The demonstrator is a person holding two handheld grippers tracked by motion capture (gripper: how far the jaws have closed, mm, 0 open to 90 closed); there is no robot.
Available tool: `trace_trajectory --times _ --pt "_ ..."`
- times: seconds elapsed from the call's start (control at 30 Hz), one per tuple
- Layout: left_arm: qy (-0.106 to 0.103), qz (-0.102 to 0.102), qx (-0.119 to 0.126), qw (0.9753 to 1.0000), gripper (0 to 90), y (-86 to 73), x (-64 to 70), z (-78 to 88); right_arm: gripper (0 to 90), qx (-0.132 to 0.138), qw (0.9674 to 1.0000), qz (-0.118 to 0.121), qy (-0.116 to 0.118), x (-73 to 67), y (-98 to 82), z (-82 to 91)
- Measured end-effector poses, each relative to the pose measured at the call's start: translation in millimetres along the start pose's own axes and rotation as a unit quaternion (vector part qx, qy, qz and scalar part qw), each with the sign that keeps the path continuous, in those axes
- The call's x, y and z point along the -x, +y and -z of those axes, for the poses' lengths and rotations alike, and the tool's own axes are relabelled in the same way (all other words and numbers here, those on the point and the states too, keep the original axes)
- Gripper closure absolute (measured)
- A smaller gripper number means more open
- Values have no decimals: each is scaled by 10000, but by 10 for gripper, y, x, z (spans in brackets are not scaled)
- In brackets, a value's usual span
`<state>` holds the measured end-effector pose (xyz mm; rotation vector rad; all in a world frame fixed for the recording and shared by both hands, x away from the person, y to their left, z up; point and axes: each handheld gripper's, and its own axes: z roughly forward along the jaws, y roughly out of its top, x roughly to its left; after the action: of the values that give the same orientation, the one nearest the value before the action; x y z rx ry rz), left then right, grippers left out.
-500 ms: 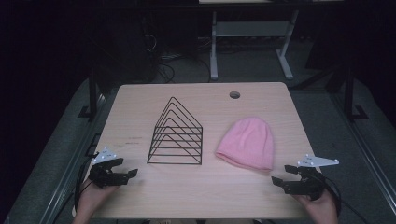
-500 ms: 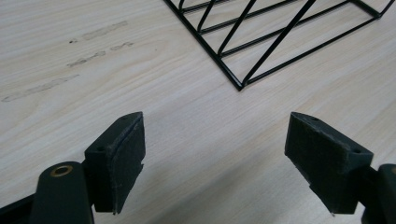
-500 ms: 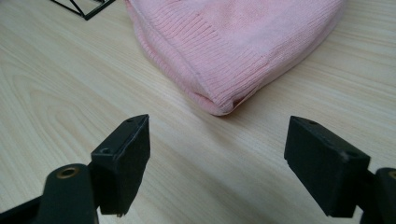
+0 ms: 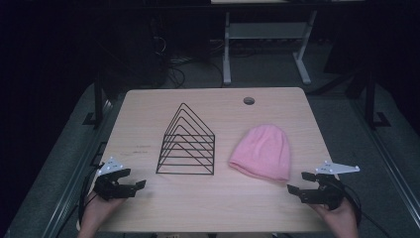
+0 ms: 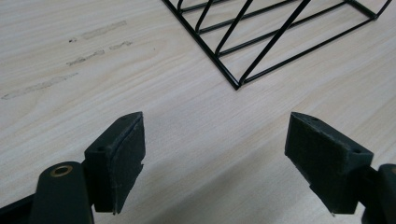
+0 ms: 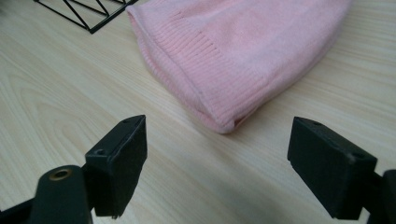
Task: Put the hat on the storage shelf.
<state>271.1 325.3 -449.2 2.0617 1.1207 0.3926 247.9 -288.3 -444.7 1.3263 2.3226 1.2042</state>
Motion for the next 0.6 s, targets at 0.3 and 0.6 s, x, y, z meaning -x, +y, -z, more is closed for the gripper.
trace_trajectory --times 0.3,0.6 --pt "18 -4 28 10000 204 0 13 17 180 -98 9998 168 67 -10 301 -9" --pt "-9 76 88 9999 197 22 2 20 178 -368 9989 235 141 25 568 -50"
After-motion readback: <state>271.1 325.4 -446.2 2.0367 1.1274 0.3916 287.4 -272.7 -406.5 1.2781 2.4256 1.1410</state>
